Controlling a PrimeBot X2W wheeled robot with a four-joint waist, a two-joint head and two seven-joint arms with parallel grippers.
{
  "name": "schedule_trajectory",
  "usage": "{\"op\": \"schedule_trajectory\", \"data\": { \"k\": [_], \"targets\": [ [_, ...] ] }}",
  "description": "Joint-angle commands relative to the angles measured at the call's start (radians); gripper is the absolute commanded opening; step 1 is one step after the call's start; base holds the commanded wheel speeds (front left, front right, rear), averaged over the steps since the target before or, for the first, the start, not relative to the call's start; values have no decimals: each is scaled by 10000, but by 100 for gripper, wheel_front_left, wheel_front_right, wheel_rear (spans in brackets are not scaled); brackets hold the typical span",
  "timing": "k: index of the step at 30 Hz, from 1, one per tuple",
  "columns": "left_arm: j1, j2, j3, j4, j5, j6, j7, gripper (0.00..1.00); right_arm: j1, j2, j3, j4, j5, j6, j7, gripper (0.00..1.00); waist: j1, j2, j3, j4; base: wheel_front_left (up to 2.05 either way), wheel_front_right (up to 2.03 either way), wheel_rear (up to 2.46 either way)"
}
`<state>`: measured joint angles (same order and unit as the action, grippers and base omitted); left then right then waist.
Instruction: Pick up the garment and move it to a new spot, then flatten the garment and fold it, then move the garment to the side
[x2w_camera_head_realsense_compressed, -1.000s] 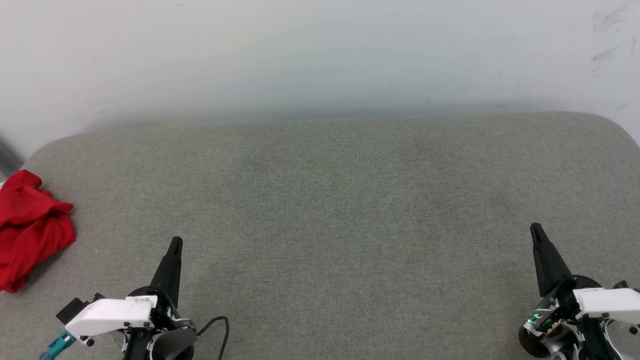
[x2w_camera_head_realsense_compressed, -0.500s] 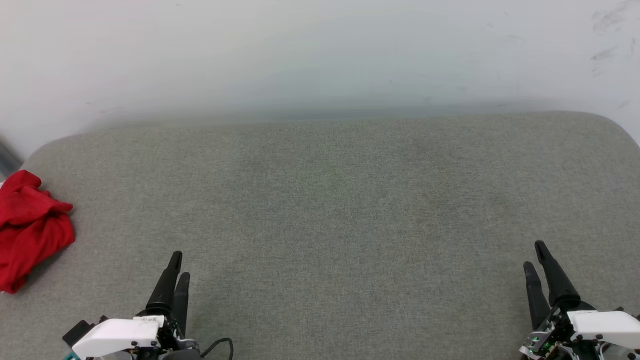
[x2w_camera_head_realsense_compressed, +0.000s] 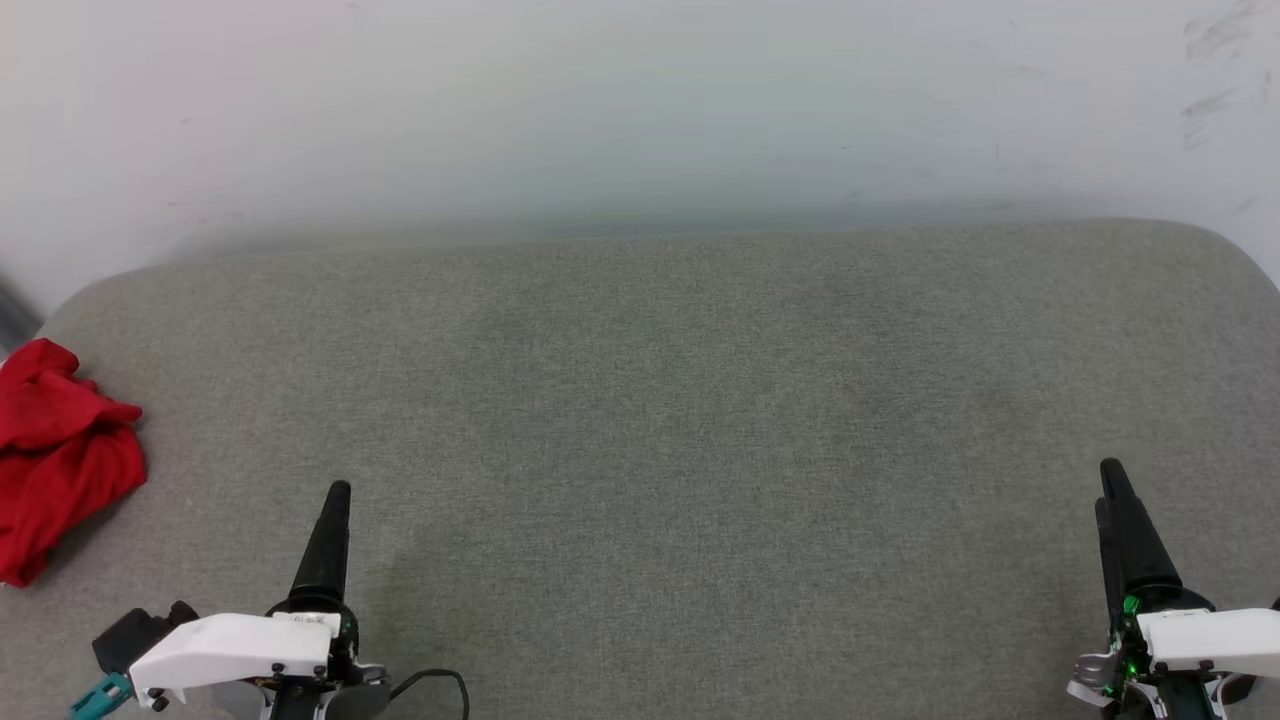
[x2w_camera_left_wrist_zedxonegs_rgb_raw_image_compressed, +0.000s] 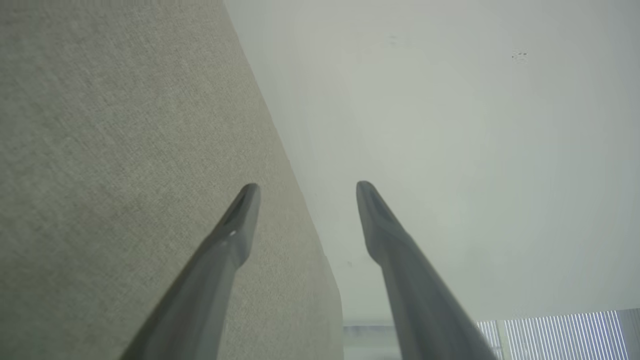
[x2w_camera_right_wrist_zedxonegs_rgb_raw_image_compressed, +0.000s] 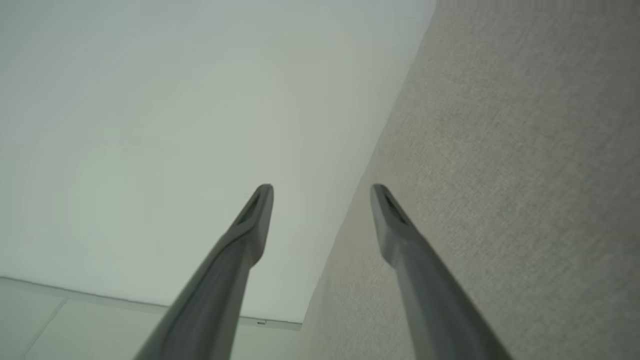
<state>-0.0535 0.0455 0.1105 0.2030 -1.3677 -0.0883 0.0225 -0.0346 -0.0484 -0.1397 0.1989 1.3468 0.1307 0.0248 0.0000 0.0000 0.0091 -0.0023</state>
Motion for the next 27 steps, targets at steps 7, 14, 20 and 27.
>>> {"op": "schedule_trajectory", "data": {
  "k": [7,14,20,27],
  "targets": [
    [1,31,-210,-737,1726,540,-333,100,63,-27,108,-902,-1780,0,-356,100,0,0,29,-3,0,0,0],
    [140,35,-507,-967,3441,1000,-602,100,258,-27,321,-1394,-3437,0,-629,100,0,0,46,4,0,0,0],
    [270,37,-717,-1050,4714,1345,-821,100,449,-27,523,-1668,-4748,0,-839,100,0,0,31,8,0,0,0],
    [375,49,-950,-1105,5956,1584,-1057,100,655,-28,655,-1828,-6016,0,-1080,100,0,0,29,22,0,0,0]
  ]
}}
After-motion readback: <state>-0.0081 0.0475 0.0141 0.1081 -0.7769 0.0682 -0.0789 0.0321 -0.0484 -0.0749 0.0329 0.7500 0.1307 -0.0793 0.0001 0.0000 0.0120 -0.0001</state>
